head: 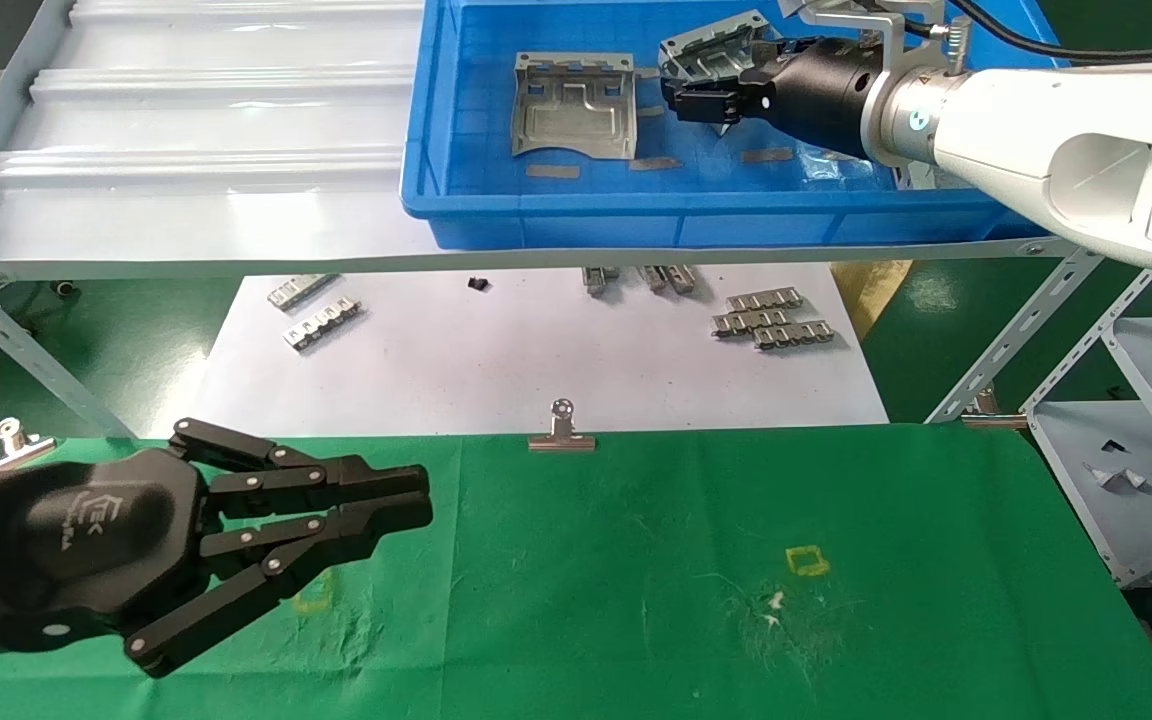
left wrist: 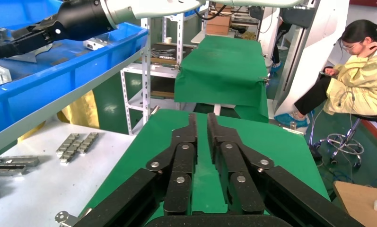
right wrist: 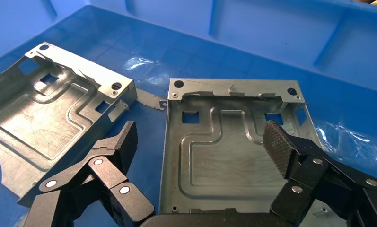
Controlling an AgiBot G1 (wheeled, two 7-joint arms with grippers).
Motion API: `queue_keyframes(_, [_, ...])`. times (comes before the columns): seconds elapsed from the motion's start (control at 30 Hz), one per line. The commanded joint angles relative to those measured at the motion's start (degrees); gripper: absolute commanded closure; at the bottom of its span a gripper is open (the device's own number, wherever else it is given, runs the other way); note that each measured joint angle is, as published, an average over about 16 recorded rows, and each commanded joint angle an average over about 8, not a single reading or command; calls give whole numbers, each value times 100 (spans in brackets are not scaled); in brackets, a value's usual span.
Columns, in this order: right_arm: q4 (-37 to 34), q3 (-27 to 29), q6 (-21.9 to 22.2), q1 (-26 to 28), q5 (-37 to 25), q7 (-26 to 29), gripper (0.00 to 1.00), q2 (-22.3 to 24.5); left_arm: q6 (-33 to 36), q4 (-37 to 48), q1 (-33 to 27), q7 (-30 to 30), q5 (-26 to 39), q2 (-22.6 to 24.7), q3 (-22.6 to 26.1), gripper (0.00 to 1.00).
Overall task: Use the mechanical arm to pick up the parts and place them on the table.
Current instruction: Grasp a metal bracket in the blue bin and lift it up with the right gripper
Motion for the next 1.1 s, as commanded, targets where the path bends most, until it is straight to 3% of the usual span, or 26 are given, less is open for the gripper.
queue_keyframes(0.03, [-121, -22, 69, 48, -33, -15, 100, -60, 0, 0, 0, 0, 0, 0, 0, 0])
queue_keyframes(0.37, [-42, -209, 159, 117, -220, 4, 100, -173, 0, 0, 0, 0, 0, 0, 1, 0])
queue_keyframes(1.1, [352, -773, 340, -25, -409, 735, 100, -193, -1, 0, 0, 1, -1, -1, 2, 0])
